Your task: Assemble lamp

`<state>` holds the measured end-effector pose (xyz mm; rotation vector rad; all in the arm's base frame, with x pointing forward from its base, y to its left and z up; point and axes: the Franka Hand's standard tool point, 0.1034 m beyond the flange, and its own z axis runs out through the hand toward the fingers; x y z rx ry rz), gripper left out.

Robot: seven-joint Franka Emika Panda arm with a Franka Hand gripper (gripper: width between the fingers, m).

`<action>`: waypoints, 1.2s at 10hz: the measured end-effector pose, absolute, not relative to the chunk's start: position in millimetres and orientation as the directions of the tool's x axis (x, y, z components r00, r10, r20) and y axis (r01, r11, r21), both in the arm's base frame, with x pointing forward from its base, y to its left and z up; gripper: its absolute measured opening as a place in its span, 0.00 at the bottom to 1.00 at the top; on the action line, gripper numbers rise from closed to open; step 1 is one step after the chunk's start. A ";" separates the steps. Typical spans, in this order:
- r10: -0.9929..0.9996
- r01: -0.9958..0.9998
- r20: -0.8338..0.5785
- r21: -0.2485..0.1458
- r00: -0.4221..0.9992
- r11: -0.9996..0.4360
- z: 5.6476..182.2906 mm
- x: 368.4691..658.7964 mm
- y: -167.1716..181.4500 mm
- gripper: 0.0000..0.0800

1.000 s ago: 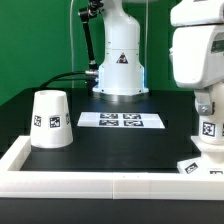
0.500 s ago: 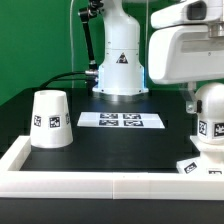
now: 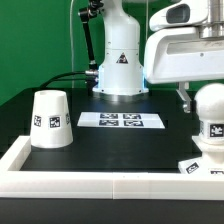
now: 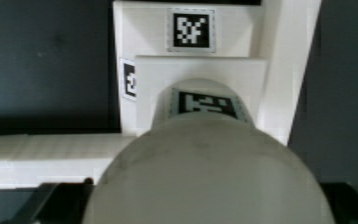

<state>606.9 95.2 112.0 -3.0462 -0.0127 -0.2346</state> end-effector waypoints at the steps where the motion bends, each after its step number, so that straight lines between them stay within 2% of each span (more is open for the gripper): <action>1: -0.087 -0.072 0.145 -0.099 0.986 -0.992 112.2 607.1 94.5 0.73; 3: -0.191 -0.176 0.135 -0.114 0.972 -0.978 112.6 607.3 93.6 0.73; 5: -0.473 -0.457 0.078 -0.164 0.877 -0.874 112.0 603.1 94.8 0.73; 8: -0.700 -0.691 -0.023 -0.182 0.714 -0.699 111.7 599.3 98.9 0.73; 10: -0.828 -0.830 -0.107 -0.179 0.550 -0.528 112.0 599.6 100.4 0.73; 12: -0.886 -0.892 -0.138 -0.169 0.442 -0.418 111.5 599.5 101.9 0.73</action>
Offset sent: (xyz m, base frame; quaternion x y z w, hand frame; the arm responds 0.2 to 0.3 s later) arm -0.0180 -0.0004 -0.0006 0.0061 -0.0071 0.3499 0.9367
